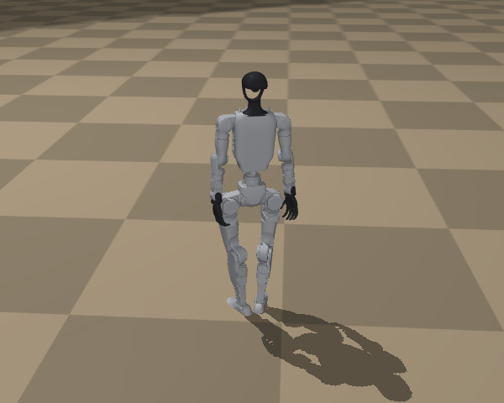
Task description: Upper body actions
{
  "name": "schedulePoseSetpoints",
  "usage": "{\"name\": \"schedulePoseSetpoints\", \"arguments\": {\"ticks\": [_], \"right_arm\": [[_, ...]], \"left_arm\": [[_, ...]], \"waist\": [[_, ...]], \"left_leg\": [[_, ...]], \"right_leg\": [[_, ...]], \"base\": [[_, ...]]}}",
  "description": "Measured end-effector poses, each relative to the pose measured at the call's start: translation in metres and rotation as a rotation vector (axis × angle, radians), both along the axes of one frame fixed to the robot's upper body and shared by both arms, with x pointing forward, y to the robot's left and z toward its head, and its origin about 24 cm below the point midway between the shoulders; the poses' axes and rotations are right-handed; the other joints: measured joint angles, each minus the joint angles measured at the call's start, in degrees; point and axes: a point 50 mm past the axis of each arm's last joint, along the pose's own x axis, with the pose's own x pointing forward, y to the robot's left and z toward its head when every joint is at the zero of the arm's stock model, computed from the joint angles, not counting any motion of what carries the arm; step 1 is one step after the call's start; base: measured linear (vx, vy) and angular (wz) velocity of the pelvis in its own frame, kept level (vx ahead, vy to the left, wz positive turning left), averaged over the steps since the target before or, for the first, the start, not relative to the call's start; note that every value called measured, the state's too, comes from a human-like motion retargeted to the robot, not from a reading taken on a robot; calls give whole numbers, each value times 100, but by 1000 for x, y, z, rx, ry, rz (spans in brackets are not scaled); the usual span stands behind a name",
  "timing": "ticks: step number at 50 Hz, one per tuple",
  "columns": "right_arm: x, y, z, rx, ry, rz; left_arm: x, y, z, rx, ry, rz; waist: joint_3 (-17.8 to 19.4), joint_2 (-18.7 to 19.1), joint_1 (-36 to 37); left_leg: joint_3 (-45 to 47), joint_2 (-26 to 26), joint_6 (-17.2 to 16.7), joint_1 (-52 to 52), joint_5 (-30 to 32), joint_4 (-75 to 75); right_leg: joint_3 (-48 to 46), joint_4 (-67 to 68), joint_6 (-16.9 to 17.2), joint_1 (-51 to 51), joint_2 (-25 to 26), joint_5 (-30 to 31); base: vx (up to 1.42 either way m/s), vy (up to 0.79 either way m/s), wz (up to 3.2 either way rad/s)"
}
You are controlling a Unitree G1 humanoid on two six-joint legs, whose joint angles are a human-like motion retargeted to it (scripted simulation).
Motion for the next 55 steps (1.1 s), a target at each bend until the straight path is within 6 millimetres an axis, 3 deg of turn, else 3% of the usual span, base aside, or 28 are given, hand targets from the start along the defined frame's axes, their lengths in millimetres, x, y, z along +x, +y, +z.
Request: {"name": "schedulePoseSetpoints", "arguments": {"ticks": [9,40,48,55], "right_arm": [[-1,-1,0,-6,2,-2],[12,-8,2,12,-67,37],[17,-7,2,47,-98,-72],[21,-4,1,34,-108,-46]], "left_arm": [[4,0,0,3,-17,0],[-12,5,2,3,22,-7],[-5,8,1,12,-1,-7],[3,17,2,25,-17,-19]], "waist": [[-16,-9,43],[0,-71,68],[19,-17,-45],[175,-18,-323]], "left_leg": [[-46,-23,14,-33,6,-5],[111,-214,195,201,-125,-11],[692,-269,320,209,-172,-184],[1430,-186,383,150,-202,-338]], "right_leg": [[-48,-3,16,-16,-35,19],[385,257,85,-21,-145,-19],[607,611,160,-478,-286,183],[816,713,-147,-915,-155,374]], "base": [[0,0,0],[1,2,-5],[-5,11,-59],[-15,2,-100]]}}
